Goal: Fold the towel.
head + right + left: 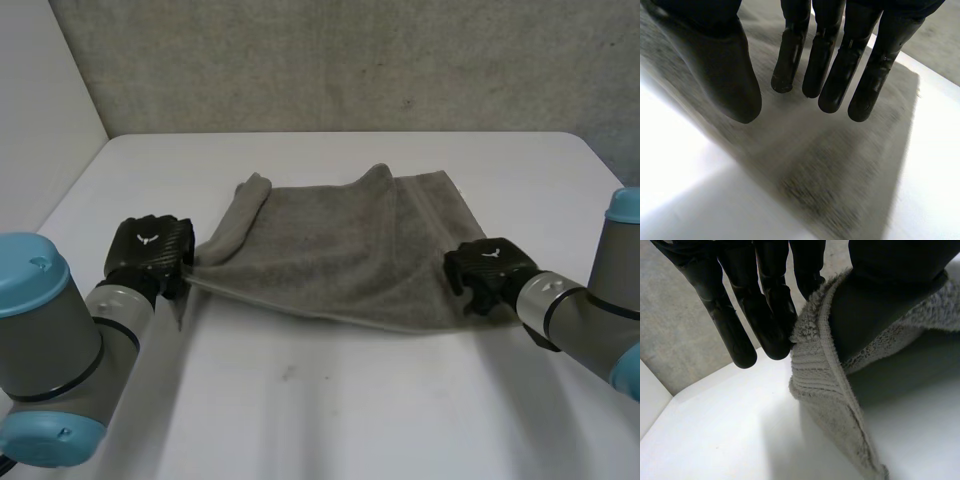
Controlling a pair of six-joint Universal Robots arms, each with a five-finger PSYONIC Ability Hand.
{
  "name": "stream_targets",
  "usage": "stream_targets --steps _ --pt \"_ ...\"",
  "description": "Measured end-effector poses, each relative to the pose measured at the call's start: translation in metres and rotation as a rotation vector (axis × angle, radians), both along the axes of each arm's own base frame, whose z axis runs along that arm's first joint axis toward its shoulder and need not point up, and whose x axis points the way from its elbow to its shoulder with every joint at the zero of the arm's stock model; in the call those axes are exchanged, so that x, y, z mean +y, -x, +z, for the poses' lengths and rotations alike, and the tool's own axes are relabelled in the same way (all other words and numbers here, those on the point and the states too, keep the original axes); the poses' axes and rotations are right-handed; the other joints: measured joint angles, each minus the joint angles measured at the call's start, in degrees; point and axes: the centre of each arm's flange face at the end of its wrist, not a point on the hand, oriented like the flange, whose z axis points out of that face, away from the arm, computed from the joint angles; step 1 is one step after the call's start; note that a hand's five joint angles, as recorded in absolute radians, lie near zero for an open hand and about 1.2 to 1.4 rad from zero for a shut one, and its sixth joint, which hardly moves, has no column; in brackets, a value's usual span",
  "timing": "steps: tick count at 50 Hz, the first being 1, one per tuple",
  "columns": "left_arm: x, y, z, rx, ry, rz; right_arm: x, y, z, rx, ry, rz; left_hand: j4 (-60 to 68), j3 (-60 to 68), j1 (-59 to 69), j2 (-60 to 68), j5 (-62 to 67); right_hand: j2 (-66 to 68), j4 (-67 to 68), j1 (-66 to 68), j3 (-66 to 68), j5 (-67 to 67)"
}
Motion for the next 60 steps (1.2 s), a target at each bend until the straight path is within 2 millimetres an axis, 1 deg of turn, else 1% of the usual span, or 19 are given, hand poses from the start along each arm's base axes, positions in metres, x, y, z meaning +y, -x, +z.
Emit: stream_targets --steps 5,13,15,18,21,24,26,27,29,31,33,36,40,41,45,48,51,55,60 --pt "-0.001 -0.001 0.000 0.005 0.000 0.005 -0.007 0.010 -0.003 0.009 -0.001 -0.043 0.00 0.00 0.00 0.00 0.00 -4.01 -3.94 -3.71 -3.79 -3.83" --pt "-0.002 0.000 0.001 0.012 0.004 0.003 -0.014 0.021 0.001 0.011 -0.003 -0.081 0.00 0.00 0.00 0.00 0.00 -12.71 -13.05 -11.82 -12.48 -13.26" --pt "-0.002 0.000 0.002 0.013 0.005 0.003 -0.013 0.023 0.002 0.011 -0.014 -0.084 0.00 0.00 0.00 0.00 0.00 -17.39 -17.02 -15.89 -16.94 -17.40" --pt "-0.003 0.000 0.004 0.014 0.011 0.002 -0.007 0.024 0.004 0.011 -0.044 -0.080 0.00 0.00 0.00 0.00 0.00 -28.30 -27.49 -26.64 -27.51 -28.35" --pt "-0.004 0.002 0.007 0.018 0.023 -0.001 0.000 0.024 0.005 0.007 -0.066 -0.072 0.00 0.00 0.00 0.00 0.00 -33.61 -33.21 -31.48 -32.83 -34.19" --pt "-0.006 0.004 0.018 0.028 0.052 -0.006 0.007 0.023 0.007 -0.013 -0.087 -0.068 0.00 0.00 0.00 0.00 0.00 -35.60 -34.27 -34.09 -35.08 -34.69" --pt "-0.008 0.006 0.033 0.042 0.089 -0.011 0.012 0.022 0.010 -0.055 -0.102 -0.078 0.00 0.00 0.00 0.00 0.00 -35.60 -34.28 -34.62 -35.11 -34.69" --pt "-0.008 0.007 0.036 0.046 0.098 -0.012 0.013 0.021 0.011 -0.066 -0.105 -0.081 0.00 0.00 0.00 0.00 0.00 -35.60 -34.28 -34.62 -35.11 -34.69" --pt "-0.009 0.009 0.055 0.062 0.137 -0.016 0.016 0.020 0.016 -0.137 -0.113 -0.108 0.00 0.00 0.00 0.00 0.00 -35.60 -34.28 -34.62 -35.11 -34.69" --pt "-0.010 0.010 0.068 0.073 0.163 -0.019 0.017 0.018 0.020 -0.201 -0.117 -0.131 0.00 0.00 0.00 0.00 0.00 -35.60 -34.28 -34.62 -35.11 -34.69" --pt "-0.010 0.011 0.080 0.083 0.183 -0.021 0.018 0.014 0.024 -0.267 -0.121 -0.147 0.00 0.00 0.00 0.00 0.00 -35.60 -34.28 -34.62 -35.11 -34.69" --pt "-0.010 0.013 0.099 0.104 0.207 -0.024 0.023 0.001 0.030 -0.398 -0.130 -0.154 0.00 0.00 0.00 0.00 0.00 -35.60 -34.27 -34.62 -35.15 -34.69" --pt "-0.011 0.015 0.111 0.132 0.212 -0.026 0.032 -0.023 0.031 -0.505 -0.143 -0.113 0.00 0.00 0.00 0.00 0.00 -35.60 -34.28 -34.63 -35.15 -34.69" --pt "-0.011 0.015 0.112 0.137 0.211 -0.027 0.034 -0.027 0.031 -0.517 -0.145 -0.102 0.00 0.00 0.00 0.00 0.00 -35.60 -34.27 -34.63 -35.15 -34.69" --pt "-0.011 0.017 0.115 0.163 0.204 -0.028 0.045 -0.058 0.023 -0.561 -0.150 -0.025 0.00 0.00 0.00 0.01 0.00 -35.60 -34.28 -34.63 -35.15 -34.69" --pt "-0.012 0.018 0.115 0.171 0.202 -0.028 0.052 -0.076 0.014 -0.571 -0.164 0.006 0.00 0.00 0.00 0.01 0.00 -35.60 -34.28 -34.63 -35.15 -34.69" --pt "-0.013 0.018 0.115 0.175 0.201 -0.028 0.058 -0.089 0.005 -0.577 -0.186 0.019 0.00 0.00 0.00 0.01 0.00 -35.60 -34.28 -34.63 -35.15 -34.69" --pt "-0.014 0.018 0.116 0.177 0.204 -0.027 0.064 -0.100 -0.005 -0.581 -0.214 0.018 0.00 0.00 0.00 0.01 0.00 -35.60 -34.28 -34.63 -35.15 -34.69" --pt "-0.014 0.018 0.117 0.178 0.208 -0.026 0.066 -0.105 -0.013 -0.584 -0.212 -0.005 0.00 0.00 0.00 0.01 0.00 -35.60 -34.28 -34.63 -35.15 -34.69"
